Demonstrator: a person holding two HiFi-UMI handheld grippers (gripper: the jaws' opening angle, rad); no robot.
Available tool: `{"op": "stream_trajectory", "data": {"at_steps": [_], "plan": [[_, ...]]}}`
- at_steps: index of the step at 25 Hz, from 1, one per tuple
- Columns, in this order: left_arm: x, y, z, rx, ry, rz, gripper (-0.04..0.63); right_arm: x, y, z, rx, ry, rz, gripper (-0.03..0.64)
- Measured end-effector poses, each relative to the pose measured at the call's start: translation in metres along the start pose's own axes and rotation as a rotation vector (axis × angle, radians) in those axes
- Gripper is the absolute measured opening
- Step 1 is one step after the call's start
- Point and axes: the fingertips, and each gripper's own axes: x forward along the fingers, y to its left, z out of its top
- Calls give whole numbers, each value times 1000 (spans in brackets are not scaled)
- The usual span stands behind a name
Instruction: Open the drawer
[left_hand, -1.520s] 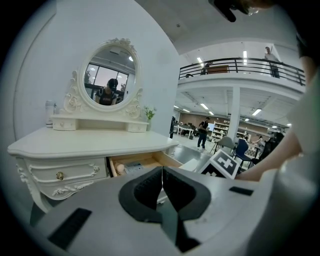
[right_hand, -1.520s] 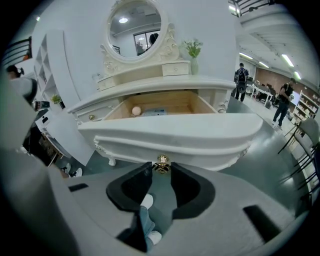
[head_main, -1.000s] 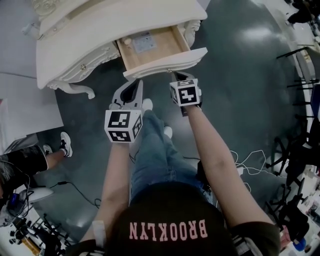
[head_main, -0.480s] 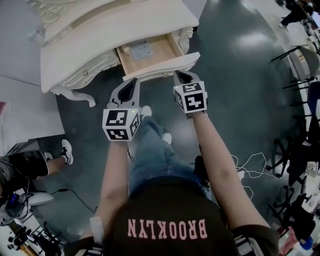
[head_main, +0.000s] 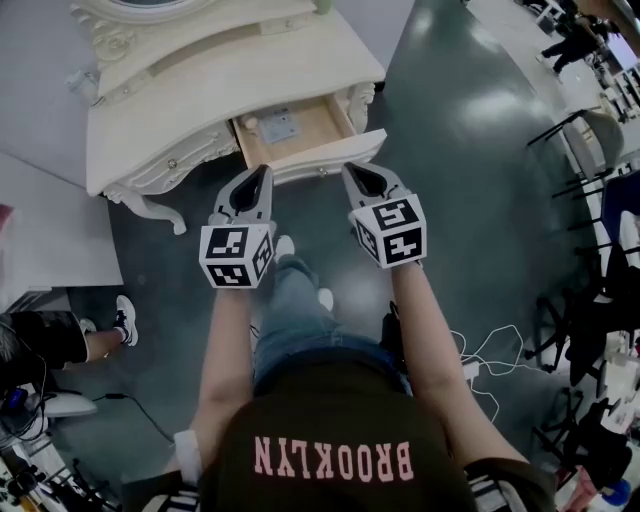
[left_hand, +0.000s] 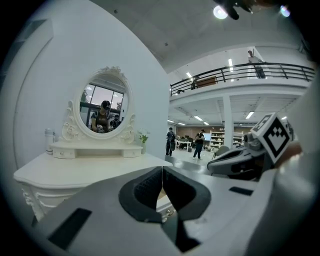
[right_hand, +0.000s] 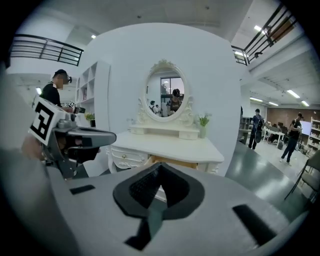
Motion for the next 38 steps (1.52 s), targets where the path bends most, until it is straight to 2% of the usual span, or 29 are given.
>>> {"op": "stream_trajectory", "data": {"at_steps": [3,7,12,18,22,28,38], "plan": [[-3,1,12,5,-22,5,5,-17,1,17,-22,-48,-8,-5],[-8,2,30,24,-56,11,5,-39,-9,46,-39,-130,-59,-5],[-12,-4,65,82,-115,7,5,-65,-21,83,-44,-240,-113,-5],[-17,-9,95,147,-162,15,5,-89,-30,102,-36,-343,-154,-5],[-17,-15,108,146,-190,4,5,-94,-31,107,12,-371,-136,-3],[-11,-25,110,176,-175,-17,5,-102,-30,117,-45,-409,-169,-3],[-16,-21,121,174,-201,-4,5,-102,-28,121,-43,-439,-166,-3]]}}
